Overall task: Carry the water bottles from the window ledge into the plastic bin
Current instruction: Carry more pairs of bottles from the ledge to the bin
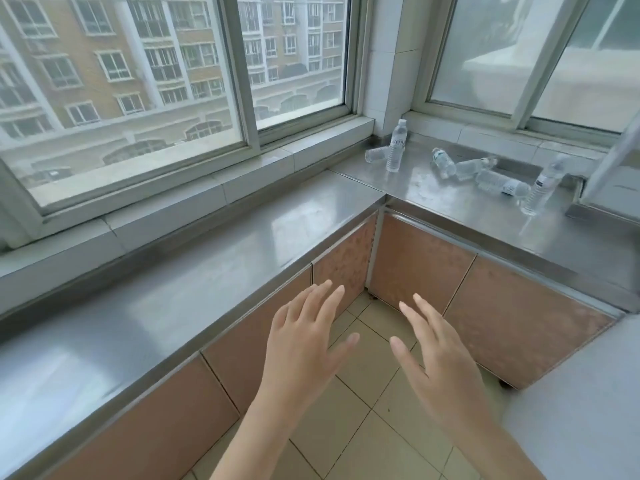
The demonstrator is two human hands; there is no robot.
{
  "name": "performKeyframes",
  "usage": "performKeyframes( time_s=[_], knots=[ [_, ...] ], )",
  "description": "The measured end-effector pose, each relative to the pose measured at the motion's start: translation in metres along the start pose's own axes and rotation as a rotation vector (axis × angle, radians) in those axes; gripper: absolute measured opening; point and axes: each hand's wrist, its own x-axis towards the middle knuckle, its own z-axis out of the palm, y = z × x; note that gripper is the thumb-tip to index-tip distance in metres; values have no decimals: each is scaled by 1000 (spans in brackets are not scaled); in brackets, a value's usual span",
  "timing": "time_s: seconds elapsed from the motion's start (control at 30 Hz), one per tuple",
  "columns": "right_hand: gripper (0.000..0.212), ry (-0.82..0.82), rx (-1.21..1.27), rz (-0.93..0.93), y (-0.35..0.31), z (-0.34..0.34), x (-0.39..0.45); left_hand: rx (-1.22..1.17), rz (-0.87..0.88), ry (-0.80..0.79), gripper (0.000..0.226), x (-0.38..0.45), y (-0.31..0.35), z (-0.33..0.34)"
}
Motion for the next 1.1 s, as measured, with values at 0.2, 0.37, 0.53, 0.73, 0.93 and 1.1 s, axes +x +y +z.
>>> performKeyframes(
  time_s=[0.2,0.37,0.53,0.73,0.93,1.1],
  knots=[
    [64,15,-3,26,36,12,105,-23,-14,-37,66,98,-18,47],
    [63,11,-30,81,68,26,197,-77,-4,-66,66,199,-37,96],
    [59,-19,-24,156,93,30,282,-115,15,-67,65,298,-42,133],
    [60,-36,14,233,134,40,354,-128,60,-104,64,393,-37,175],
    [62,-67,9,236,202,45,442,-134,40,-127,64,481,-17,233],
    [65,-127,-28,172,263,45,530,-112,1,-106,60,558,6,280]
  ],
)
